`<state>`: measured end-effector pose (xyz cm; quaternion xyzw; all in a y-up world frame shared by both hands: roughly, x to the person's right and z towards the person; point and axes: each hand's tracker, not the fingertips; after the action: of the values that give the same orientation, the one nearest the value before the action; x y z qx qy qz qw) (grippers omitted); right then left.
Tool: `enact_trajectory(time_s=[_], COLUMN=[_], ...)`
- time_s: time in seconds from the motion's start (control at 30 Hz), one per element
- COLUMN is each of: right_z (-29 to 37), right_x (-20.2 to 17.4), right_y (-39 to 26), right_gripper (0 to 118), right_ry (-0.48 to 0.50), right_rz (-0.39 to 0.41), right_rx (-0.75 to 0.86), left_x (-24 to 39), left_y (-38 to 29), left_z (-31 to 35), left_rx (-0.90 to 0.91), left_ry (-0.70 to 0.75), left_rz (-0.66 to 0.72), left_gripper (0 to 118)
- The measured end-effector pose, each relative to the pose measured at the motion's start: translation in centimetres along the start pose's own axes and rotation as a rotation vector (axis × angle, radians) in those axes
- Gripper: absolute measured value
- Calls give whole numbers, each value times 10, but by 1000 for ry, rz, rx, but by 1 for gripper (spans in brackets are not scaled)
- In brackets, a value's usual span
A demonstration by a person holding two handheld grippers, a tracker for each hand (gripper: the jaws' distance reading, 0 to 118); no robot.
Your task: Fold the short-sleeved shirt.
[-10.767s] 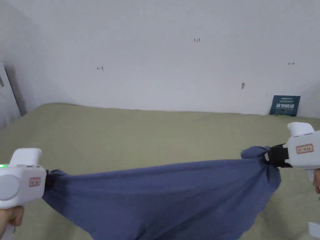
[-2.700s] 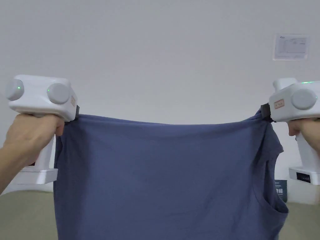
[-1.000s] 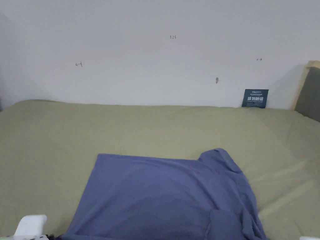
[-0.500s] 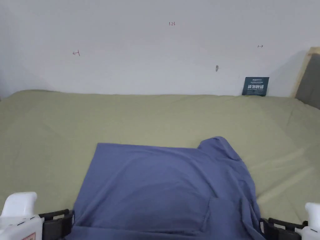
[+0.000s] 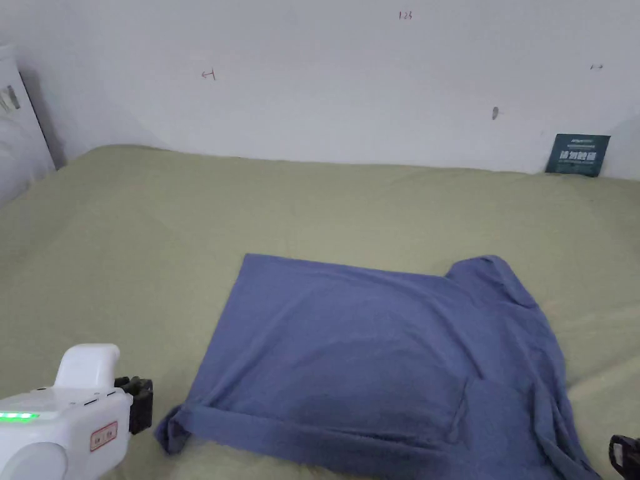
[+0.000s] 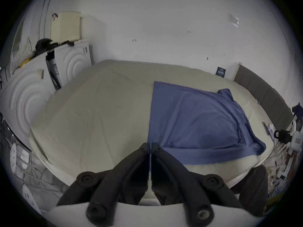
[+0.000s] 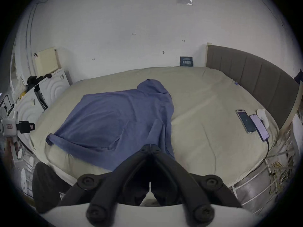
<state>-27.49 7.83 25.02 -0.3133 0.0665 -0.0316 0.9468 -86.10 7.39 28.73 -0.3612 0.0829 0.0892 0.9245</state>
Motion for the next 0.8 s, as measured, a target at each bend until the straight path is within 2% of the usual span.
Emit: enact_trajectory(time_s=[0.03, 0.1, 0.13, 0.17, 0.23, 0.3, 0.47, 0.5, 0.53, 0.57, 0.6, 0.63, 0.67, 0.7, 0.8], right_z=[0, -3, -4, -6, -10, -13, -17, -19, -20, -19, -19, -19, -18, -17, -17], right_x=[1, 3, 3, 4, 6, 8, 15, 18, 21, 23, 25, 28, 29, 30, 31], right_y=[-2, -6, -8, -9, -12, -14, -22, -24, -26, -28, -29, -32, -33, -34, -36], right_gripper=[1, 2, 2, 2, 2, 2, 2, 2, 2, 2, 2, 2, 2, 2, 2], right_ry=[-1, 3, -5, -8, -2, -2, -6, -8, -15, -16, -17, -20, -23, -23, -14], right_rz=[-4, -6, -6, -5, -10, -10, -27, -31, -34, -36, -40, -43, -46, -47, -38], right_rx=[-4, -24, -27, -35, -57, -70, -104, -114, -121, -124, -131, -137, -140, -144, -153], left_x=[18, 18, 18, 17, 22, 21, 18, 18, 19, 22, 24, 25, 27, 31, 41], left_y=[-6, -12, -15, -12, -15, -15, -7, -7, -7, -11, -12, -10, -10, -13, -10], left_z=[12, 6, 2, -1, -13, -30, -63, -69, -73, -76, -75, -73, -72, -70, -67], left_rx=[-7, -49, -69, -89, -108, -120, -220, -246, -255, -254, -247, -251, -249, -242, -251], left_ry=[12, -42, -57, -79, -72, -97, -26, -24, -29, -28, -26, -59, -80, -111, -69], left_rz=[-29, 14, 31, 33, 18, 3, -3, -5, 0, 1, 5, -2, -3, 0, -64], left_gripper=[1, 1, 5, 28, 118, 113, 112, 109, 90, 90, 80, 55, 8, 3, 3])
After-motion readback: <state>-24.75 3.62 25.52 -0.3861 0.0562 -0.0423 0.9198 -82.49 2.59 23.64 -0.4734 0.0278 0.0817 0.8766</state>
